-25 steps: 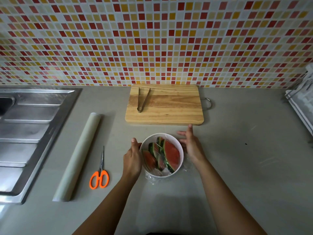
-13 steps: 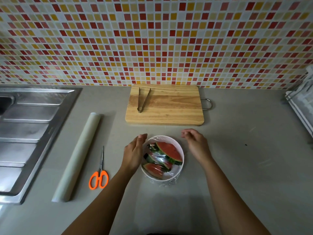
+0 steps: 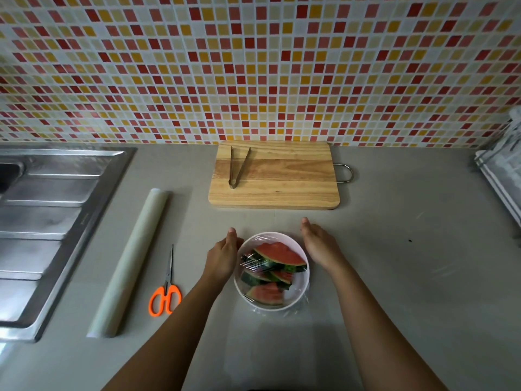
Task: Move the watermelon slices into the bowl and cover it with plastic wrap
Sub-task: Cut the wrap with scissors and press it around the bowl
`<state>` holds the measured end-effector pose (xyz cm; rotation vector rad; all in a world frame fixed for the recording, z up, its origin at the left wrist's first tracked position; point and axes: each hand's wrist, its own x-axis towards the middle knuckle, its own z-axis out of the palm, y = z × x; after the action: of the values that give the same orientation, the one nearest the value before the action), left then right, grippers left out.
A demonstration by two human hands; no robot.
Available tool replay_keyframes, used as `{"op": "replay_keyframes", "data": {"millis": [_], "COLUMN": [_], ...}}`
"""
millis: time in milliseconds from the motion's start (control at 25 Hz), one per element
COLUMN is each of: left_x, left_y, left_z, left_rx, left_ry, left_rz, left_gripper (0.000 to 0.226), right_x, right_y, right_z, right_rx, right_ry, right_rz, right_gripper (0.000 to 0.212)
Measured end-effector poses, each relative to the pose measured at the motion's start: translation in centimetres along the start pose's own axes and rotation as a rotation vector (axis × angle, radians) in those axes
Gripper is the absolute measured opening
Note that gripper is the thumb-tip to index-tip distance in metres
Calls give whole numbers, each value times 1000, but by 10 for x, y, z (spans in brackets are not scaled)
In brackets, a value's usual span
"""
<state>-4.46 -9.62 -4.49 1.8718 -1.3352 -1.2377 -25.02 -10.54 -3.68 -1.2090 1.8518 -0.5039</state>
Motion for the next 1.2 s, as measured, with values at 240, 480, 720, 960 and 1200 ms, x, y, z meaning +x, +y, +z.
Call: {"op": "replay_keyframes", "data": {"millis": [240,480,720,960,1200], "left_x": [0,-4,-5,-3,-4], "left_y": [3,-1,-6,-6,-6], "left_z": [1,6,8,9,9], "left_rx": [-59,-111,-26,-14,-48], "left_ry": [-143,-132,-102,-83,-110], "left_rz": [-48,-43,-4,9,13], "left_gripper": [72,67,71,70,74], "right_x": [15,23,27,27,26], "right_y": [-14,-22,-31,-33,-31], "right_z": [-7,-12,-7,5,11], "right_rx": [-66,44,157,328,490], "right_ry": [-253,-344,-340,-257,-174], "right_rz": [55,252,333,391,435], "right_gripper": [55,50,15,25,25]}}
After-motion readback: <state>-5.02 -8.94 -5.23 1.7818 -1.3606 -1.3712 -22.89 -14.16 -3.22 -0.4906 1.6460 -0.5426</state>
